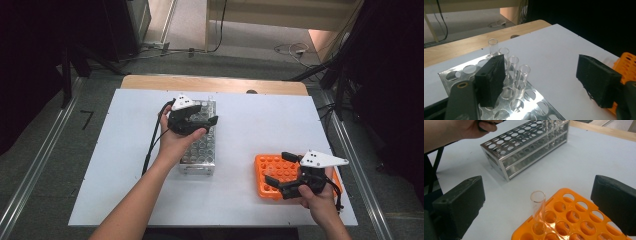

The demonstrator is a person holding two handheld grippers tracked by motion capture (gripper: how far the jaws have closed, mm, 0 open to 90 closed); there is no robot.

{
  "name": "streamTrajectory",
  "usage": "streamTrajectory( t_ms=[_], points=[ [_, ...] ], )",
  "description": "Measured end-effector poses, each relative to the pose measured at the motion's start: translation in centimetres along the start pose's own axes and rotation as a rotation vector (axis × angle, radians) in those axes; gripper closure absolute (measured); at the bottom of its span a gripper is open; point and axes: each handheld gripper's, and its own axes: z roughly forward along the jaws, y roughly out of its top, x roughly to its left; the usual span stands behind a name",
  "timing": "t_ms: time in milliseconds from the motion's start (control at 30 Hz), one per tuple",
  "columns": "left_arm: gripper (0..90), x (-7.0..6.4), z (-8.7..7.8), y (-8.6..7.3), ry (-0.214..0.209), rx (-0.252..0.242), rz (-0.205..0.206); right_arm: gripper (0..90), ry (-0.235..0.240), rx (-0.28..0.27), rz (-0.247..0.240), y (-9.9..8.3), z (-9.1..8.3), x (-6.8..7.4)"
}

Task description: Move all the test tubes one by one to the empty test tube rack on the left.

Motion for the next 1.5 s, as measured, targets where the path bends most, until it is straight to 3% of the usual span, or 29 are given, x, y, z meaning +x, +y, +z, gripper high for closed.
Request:
streamTrajectory(
  t_ms=[167,567,733,867,1000,1233,1500],
  points=[
    [12.7,-1.0,-1.7,-0.5,-0.014,-0.009,0.018,0.0,-0.004,0.003,0.003,-0.1,-0.1,-0.3],
    [1.6,-3.3,-6.1,-2.0,-0.069,-0.035,0.034,0.0,-0.014,0.032,0.030,-0.6,0.2,-1.2],
    [0.0,-4.7,-7.2,-2.8,-0.097,-0.031,0.048,0.0,-0.004,0.049,0.034,-1.1,0.3,-1.6],
    [0.0,-5.7,-8.4,-3.6,-0.126,-0.046,0.036,0.0,0.000,0.065,0.043,-1.5,0.5,-1.9],
    [0.0,-6.1,-9.1,-4.6,-0.136,-0.036,0.034,5.0,0.003,0.074,0.060,-1.9,0.7,-2.1],
    [0.0,-6.3,-9.4,-6.1,-0.118,-0.010,0.041,21.7,0.001,0.123,0.066,-2.4,1.6,-1.9],
    [0.0,-6.6,-9.1,-6.5,-0.122,0.009,0.052,38.5,-0.005,0.206,0.039,-3.0,2.8,-1.4]
  ],
)
